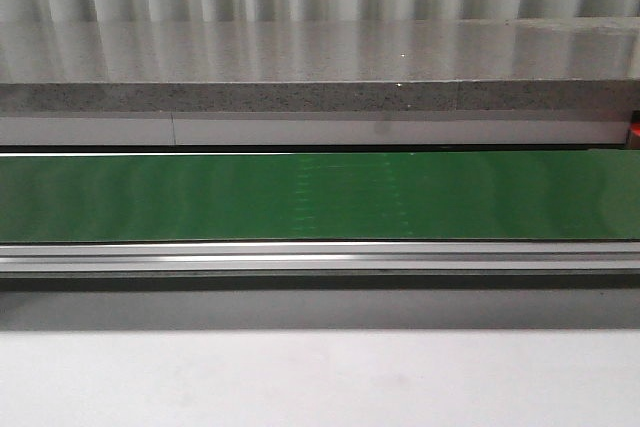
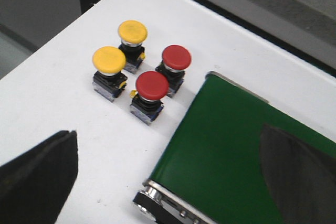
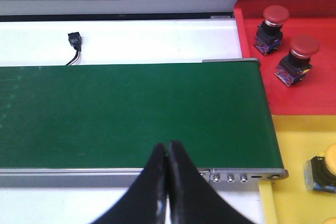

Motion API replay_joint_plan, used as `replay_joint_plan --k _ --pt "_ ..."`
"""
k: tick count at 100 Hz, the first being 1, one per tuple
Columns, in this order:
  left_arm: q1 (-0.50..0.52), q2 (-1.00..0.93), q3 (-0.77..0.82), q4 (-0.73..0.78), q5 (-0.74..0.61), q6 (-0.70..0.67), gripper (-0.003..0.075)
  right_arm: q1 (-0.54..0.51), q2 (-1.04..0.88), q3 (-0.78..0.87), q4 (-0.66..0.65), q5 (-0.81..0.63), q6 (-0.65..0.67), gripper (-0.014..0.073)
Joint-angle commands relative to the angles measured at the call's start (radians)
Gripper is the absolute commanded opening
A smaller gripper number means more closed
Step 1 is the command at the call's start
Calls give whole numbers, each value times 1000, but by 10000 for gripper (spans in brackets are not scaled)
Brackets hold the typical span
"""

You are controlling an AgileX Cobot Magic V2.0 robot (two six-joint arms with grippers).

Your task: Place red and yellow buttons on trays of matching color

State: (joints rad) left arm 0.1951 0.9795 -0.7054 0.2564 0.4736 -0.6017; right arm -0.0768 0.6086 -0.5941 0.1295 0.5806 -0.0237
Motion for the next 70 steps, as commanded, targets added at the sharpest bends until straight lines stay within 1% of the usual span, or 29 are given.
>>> replay_joint_plan --k 1,15,36,70 --pt "33 76 -66 11 -83 -12 669 2 -4 -26 -2 -64 -10 -67" --pt "68 218 -128 9 -98 -12 668 2 -4 -26 -2 -64 -10 -67" --pt "68 397 -191 9 -98 -12 668 2 -4 -26 -2 -64 -10 -67" --pt "68 570 -239 9 -151 -12 668 2 -4 -26 -2 -64 -10 -67"
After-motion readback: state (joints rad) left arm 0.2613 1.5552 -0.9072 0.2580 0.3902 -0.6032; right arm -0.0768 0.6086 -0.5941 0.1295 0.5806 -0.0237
